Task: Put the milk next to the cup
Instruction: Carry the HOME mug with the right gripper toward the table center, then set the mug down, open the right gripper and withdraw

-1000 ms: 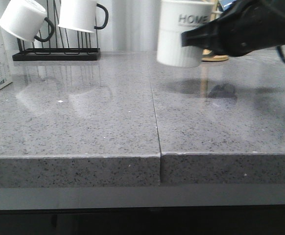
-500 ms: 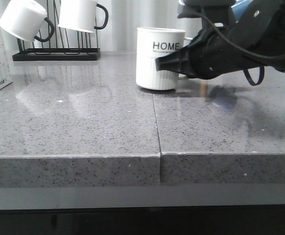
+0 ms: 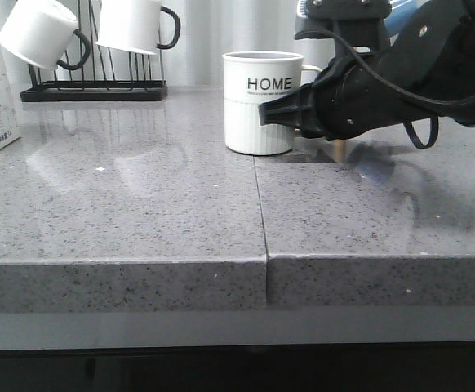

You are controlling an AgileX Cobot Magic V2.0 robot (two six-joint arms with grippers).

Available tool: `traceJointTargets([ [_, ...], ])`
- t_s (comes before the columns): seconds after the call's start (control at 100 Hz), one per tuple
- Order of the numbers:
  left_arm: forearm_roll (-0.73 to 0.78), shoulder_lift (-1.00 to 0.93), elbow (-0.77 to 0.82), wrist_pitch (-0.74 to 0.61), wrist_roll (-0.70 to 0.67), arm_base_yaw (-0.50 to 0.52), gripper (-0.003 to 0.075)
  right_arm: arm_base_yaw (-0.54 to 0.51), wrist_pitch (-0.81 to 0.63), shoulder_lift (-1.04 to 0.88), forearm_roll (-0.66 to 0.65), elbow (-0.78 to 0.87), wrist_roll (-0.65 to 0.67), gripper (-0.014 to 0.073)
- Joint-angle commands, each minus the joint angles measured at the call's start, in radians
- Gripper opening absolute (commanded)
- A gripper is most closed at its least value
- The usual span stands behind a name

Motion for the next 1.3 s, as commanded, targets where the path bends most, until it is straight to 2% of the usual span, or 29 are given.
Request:
traceJointTargets([
  [0.0,-0.006,-0.031,0.049,-0.081,-0.01,0.001,-0.0021,-0.001,-0.052,-0.053,-0.017,-0.027,-0.01,0.0321],
  [0.31,-0.006,-0.031,0.049,-0.081,-0.01,0.001,-0.002,-0.001,-0.031,-0.119,-0.017,0.006,-0.01,0.0321],
  [0.63,-0.006,-0.031,0.049,-0.081,-0.01,0.001,-0.002,0.0,-0.031,-0.226,-0.016,0.124,-0.007,0.0321],
  [0.99,-0.006,-0.031,0.049,-0.081,-0.01,0.001,-0.002,-0.003,-0.035,-0.439,-0.016,0.285,-0.008,0.0321],
  [1.29,-0.006,-0.031,0.049,-0.081,-0.01,0.001,-0.0021,-0.013,-0.045,-0.539,0.016,0.371,-0.058,0.0321],
])
